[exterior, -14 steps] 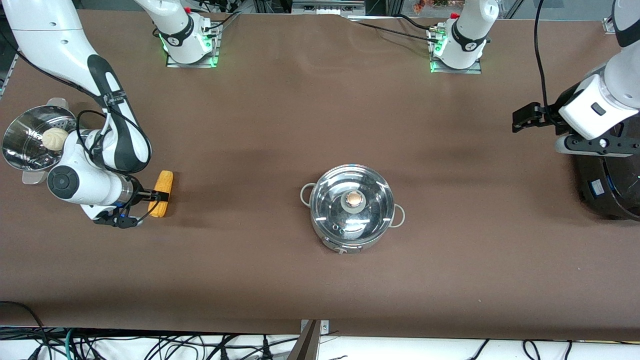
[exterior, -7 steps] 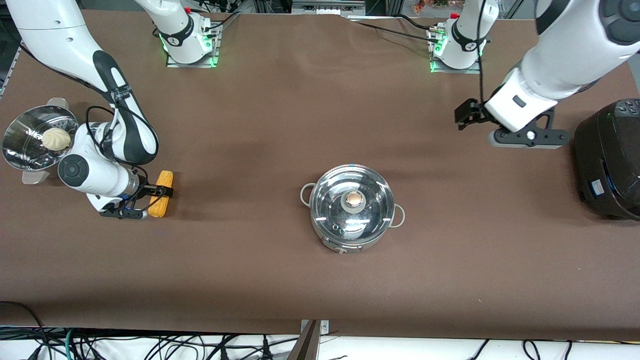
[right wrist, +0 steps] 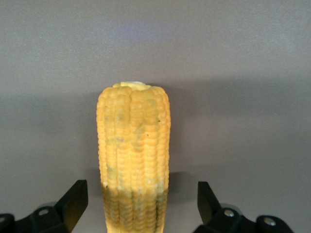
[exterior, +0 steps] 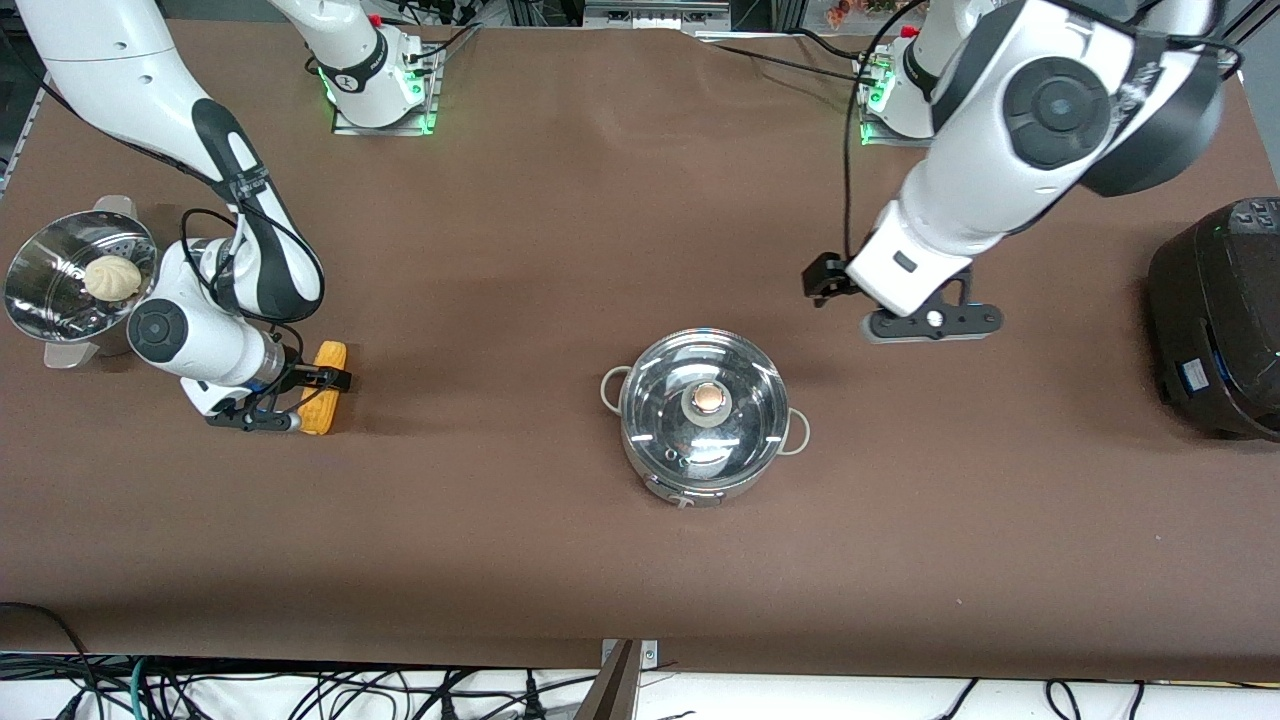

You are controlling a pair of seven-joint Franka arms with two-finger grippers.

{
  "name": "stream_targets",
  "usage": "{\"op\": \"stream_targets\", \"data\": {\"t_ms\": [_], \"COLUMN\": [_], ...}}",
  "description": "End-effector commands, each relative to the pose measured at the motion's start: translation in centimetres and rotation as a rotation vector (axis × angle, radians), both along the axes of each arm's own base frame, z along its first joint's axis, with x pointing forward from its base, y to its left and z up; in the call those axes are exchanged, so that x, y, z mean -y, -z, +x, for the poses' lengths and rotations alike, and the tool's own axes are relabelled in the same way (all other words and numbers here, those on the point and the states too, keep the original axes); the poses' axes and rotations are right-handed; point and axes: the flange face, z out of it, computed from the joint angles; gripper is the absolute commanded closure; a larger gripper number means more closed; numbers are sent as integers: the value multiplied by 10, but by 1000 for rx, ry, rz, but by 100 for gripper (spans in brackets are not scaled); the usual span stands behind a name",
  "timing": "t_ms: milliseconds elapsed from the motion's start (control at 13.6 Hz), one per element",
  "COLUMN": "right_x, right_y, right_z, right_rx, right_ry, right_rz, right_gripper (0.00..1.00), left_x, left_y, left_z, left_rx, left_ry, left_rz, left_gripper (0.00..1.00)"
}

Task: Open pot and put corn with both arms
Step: 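Hold the corn with the right gripper while the left gripper reaches the lid, then grasp the glass lid knob with the left gripper while the right gripper lifts corn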

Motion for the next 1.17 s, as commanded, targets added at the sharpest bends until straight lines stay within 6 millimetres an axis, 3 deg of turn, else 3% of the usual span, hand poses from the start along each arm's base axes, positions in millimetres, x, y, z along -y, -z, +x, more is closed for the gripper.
{"op": "stream_targets", "data": {"t_ms": [0,220,367,440,514,660,880,1100], "right_x": [0,0,0,-1,-1,-1,-1,-1], "right_y": [-9,-9,-9,-8,-8,-8,-8,-11], "right_z": [-8,-8,-8,-9,-9,-10,-10,-8], "right_rx": [15,15,12,7,6,4,0,-5], "right_ry": [-10,-15,-46,-49,-49,-51,-52,-53], "right_rz": [7,6,9,9,10,10,10,9], "right_gripper": [0,2,58,80,92,100,100,100], "left_x": [50,82,101,104,114,125,141,145], "left_y": [13,28,43,49,56,73,105,129], "left_z": [8,11,18,26,29,38,47,50], "left_rx": [-12,-14,-15,1,18,48,94,118], "left_ry": [-23,-28,-23,-20,-5,6,20,74], "left_rz": [-19,-14,-12,1,15,16,-3,25], "left_gripper": [1,1,1,1,1,1,1,1]}}
